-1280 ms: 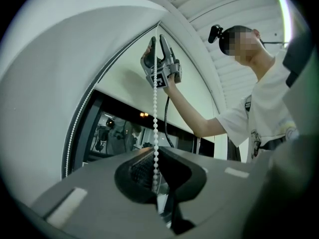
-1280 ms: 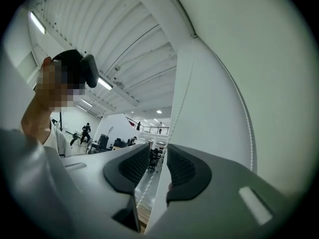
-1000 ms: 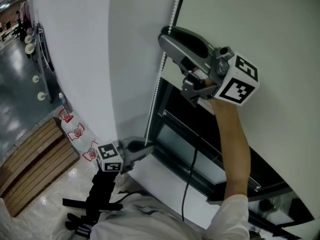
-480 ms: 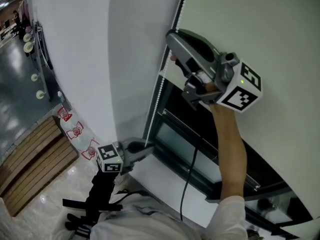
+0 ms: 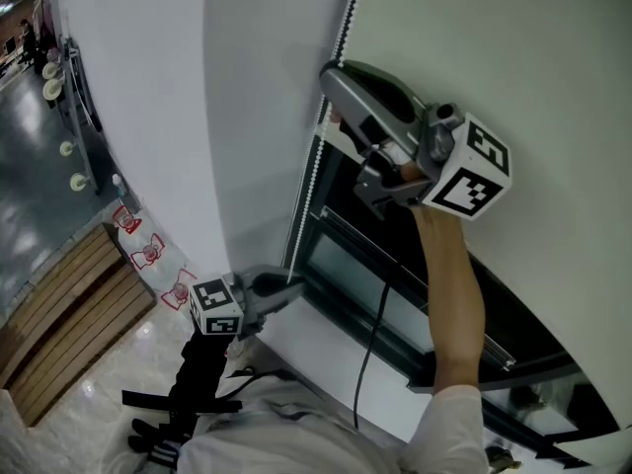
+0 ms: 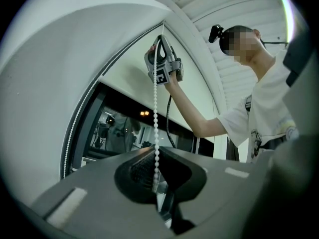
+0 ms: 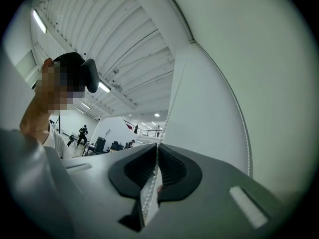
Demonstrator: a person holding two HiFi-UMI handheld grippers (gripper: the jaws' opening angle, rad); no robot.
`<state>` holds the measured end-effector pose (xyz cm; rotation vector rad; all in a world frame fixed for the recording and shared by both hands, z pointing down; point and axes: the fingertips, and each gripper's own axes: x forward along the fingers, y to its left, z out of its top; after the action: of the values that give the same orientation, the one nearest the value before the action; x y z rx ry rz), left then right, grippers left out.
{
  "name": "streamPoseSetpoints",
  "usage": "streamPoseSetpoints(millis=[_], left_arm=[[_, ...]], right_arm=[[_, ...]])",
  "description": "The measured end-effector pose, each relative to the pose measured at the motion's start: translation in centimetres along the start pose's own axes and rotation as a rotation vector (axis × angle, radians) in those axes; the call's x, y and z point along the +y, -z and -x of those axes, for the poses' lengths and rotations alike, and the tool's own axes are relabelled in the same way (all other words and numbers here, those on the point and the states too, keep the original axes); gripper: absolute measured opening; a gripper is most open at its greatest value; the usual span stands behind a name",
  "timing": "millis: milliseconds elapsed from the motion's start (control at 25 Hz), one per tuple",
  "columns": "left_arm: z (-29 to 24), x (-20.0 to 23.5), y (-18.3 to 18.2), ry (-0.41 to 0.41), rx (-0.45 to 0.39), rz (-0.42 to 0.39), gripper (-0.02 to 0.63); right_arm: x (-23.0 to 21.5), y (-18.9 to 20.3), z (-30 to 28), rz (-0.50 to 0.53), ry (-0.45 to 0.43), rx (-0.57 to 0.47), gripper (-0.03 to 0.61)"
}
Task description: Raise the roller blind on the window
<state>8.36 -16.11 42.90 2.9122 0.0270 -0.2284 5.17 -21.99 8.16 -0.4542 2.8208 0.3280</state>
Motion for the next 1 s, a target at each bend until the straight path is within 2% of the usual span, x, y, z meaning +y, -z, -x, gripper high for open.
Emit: streamPoseSetpoints(millis=[440, 1000], left_arm=[[-0.2, 0.0, -0.1, 0.007, 0.008, -0.008, -0.002], [-0.5, -0.2, -0.2, 0.011, 0.002, -0.01, -0.002]], right_arm=[[0.7, 3.1, 0.8, -0.112, -0.028, 0.01, 0.012], [2.6, 11.0, 2.7, -0.214, -0.034, 0.072, 0.012]])
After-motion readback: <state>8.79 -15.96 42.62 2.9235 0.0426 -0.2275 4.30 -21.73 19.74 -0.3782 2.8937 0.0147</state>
